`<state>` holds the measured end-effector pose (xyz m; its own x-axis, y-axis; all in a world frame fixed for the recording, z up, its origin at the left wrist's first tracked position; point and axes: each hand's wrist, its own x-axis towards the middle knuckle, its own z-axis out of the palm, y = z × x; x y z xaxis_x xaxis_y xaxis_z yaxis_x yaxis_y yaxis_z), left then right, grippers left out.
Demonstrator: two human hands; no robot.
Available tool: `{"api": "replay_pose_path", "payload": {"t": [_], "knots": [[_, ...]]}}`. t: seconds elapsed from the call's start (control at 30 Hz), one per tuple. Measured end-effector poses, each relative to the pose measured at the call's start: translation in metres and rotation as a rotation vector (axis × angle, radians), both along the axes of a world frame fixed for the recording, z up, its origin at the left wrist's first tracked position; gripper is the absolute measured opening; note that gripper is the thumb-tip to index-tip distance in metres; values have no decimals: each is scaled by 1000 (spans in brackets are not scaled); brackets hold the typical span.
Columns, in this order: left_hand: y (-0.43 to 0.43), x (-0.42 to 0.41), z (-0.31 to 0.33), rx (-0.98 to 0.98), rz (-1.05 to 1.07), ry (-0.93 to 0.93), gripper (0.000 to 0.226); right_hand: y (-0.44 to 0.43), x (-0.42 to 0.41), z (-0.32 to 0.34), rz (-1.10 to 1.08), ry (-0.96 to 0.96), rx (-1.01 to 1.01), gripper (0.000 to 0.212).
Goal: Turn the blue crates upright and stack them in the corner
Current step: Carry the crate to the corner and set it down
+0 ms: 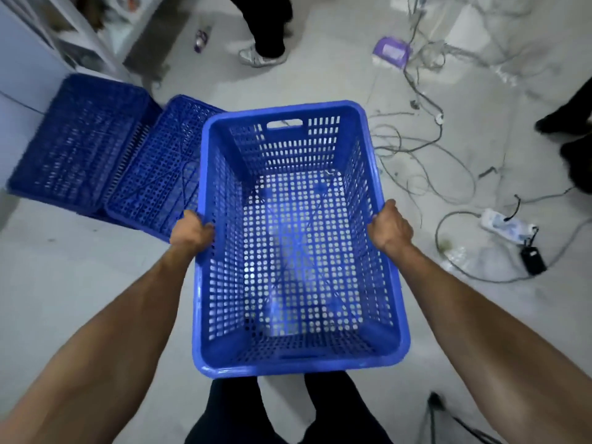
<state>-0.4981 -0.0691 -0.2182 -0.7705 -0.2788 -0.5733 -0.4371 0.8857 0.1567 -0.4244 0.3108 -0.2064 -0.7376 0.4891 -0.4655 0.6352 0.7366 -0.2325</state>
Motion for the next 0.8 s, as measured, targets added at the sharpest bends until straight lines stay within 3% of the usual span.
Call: {"api": "replay_pose_path", "payload": {"t": [0.13,0.27,0.4,0.6,0.8], "knots": [[-12,39,70,-50,86,106,53,-14,8,65,86,98,4,41],[-42,73,120,-88,133,110,55,-49,12,109,144,263,1,35],[-96,103,155,-105,200,156,52,-96,11,141,233,345,10,43],[-186,166,188,-71,432,408,39,-196,3,162,357,417,-59,34],[-292,220,192,-87,607,468,35,-318,-8,175,509,510,-72,29]]}}
